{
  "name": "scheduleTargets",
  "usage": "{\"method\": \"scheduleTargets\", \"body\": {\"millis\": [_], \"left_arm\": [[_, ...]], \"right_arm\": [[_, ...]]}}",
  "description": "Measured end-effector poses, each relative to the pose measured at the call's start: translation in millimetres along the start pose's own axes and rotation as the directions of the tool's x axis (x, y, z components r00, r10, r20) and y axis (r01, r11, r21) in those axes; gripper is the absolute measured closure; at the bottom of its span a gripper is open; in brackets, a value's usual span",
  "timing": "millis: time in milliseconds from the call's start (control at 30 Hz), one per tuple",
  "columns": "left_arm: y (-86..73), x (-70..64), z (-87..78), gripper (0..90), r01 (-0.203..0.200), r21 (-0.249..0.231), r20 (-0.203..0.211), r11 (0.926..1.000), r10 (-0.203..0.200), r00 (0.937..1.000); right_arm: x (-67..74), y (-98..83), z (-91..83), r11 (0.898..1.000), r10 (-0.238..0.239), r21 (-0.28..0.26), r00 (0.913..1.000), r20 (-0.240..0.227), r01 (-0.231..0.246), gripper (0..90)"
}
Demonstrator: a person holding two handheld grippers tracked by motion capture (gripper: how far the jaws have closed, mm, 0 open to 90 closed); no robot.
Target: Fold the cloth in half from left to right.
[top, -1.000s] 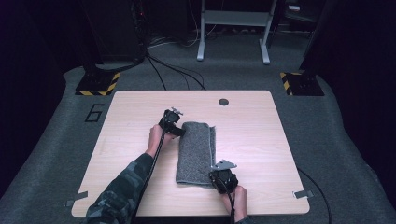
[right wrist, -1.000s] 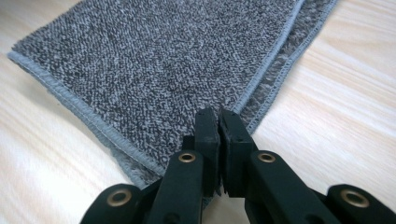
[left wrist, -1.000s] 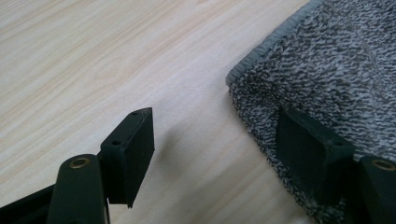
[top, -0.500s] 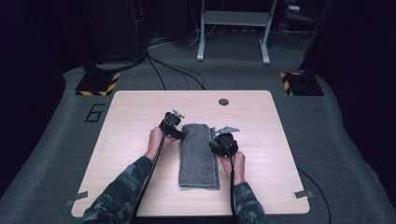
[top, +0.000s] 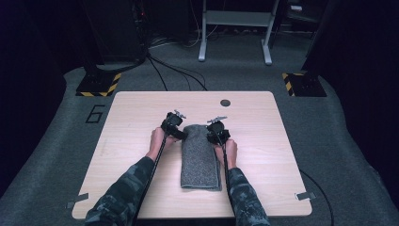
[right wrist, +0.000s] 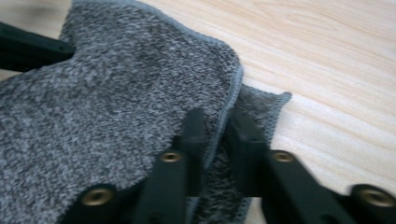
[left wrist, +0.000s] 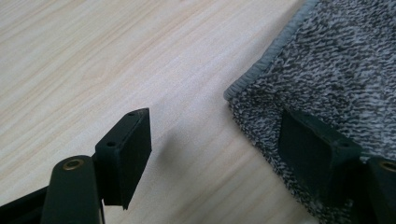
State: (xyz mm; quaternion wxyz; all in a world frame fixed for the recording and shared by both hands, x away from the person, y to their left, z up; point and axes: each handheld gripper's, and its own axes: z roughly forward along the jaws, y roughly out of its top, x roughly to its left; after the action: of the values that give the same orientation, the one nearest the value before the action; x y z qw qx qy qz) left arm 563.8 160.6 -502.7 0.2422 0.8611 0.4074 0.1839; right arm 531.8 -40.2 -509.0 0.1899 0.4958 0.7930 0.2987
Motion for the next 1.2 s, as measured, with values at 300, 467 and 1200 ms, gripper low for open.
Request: {"method": "scheduleTargets", "body": {"millis": [300, 467, 1200], "left_arm": [[-2.2, -0.2, -0.4, 25.1, 0.023, -0.011, -0.015, 0.9997, -0.023, 0.9996], [-2.5, -1.9, -0.9, 24.3, 0.013, -0.015, -0.033, 0.9998, -0.014, 0.9993], [-20.4, -10.3, -12.0, 18.2, 0.007, -0.018, -0.014, 0.9998, -0.007, 0.9999]], "right_arm": [[-4.4, -3.2, -19.6, 0.998, 0.057, -0.039, 0.9982, -0.017, -0.057, 89.3], [-0.7, -9.1, -38.1, 0.997, 0.033, -0.065, 0.9987, 0.04, -0.031, 89.3], [15.6, -58.4, -51.8, 1.0, 0.021, 0.018, 0.999, -0.039, -0.02, 76.8]]}}
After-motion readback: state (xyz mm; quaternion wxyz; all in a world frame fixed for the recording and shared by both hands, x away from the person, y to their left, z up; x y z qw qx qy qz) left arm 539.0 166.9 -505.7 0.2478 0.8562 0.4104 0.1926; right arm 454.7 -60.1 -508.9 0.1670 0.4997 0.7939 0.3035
